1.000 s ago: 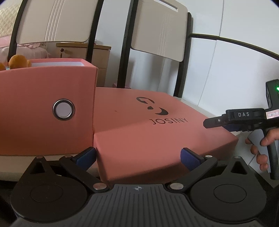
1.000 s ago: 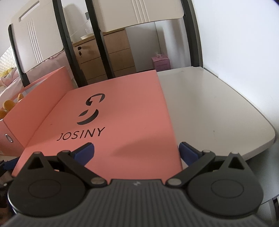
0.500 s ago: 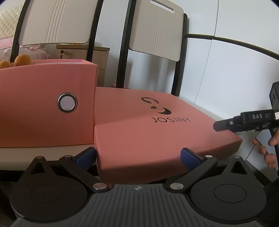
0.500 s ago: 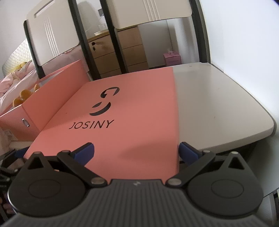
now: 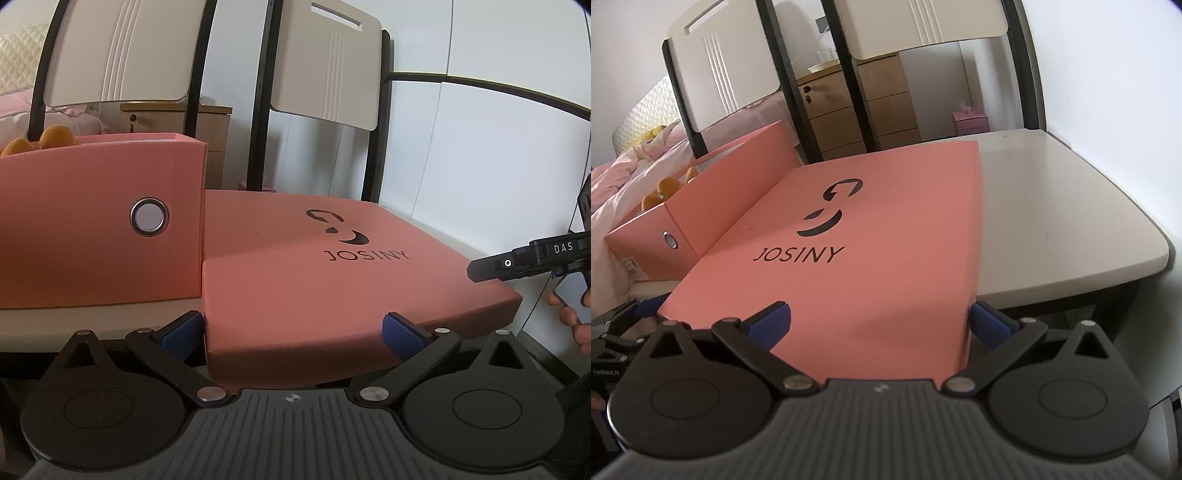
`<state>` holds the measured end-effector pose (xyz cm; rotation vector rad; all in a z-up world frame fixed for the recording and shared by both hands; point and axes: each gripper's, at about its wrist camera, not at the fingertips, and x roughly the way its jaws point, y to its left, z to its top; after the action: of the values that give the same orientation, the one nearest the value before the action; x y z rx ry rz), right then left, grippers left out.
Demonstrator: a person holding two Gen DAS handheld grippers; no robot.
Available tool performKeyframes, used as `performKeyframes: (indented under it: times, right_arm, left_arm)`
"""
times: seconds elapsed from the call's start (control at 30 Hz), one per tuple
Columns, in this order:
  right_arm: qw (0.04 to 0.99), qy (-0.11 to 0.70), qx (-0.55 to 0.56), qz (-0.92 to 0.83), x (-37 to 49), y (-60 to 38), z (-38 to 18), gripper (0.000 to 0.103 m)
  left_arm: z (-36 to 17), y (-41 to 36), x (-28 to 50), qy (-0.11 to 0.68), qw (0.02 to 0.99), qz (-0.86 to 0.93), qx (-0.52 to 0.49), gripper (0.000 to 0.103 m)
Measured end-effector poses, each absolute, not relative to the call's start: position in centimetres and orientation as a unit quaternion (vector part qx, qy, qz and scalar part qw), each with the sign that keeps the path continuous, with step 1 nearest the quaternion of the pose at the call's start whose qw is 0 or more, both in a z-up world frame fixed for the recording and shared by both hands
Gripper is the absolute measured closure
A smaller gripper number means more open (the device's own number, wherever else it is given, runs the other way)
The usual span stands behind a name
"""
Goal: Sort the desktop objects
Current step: 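Move both grippers to the pink JOSINY lid lying beside the box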
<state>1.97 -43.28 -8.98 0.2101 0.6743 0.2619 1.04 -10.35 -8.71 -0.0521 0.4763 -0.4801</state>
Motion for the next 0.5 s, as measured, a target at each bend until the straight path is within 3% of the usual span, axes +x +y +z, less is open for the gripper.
performKeyframes:
  times: [0.5]
  right_arm:
    - [0.913, 0.337, 0.187, 0.136, 3.4, -45.6, -10.2, 0.0]
  left_arm:
    - [-9.3, -9.4, 2.6, 0.221, 0.942, -0.246, -0.054, 0.0]
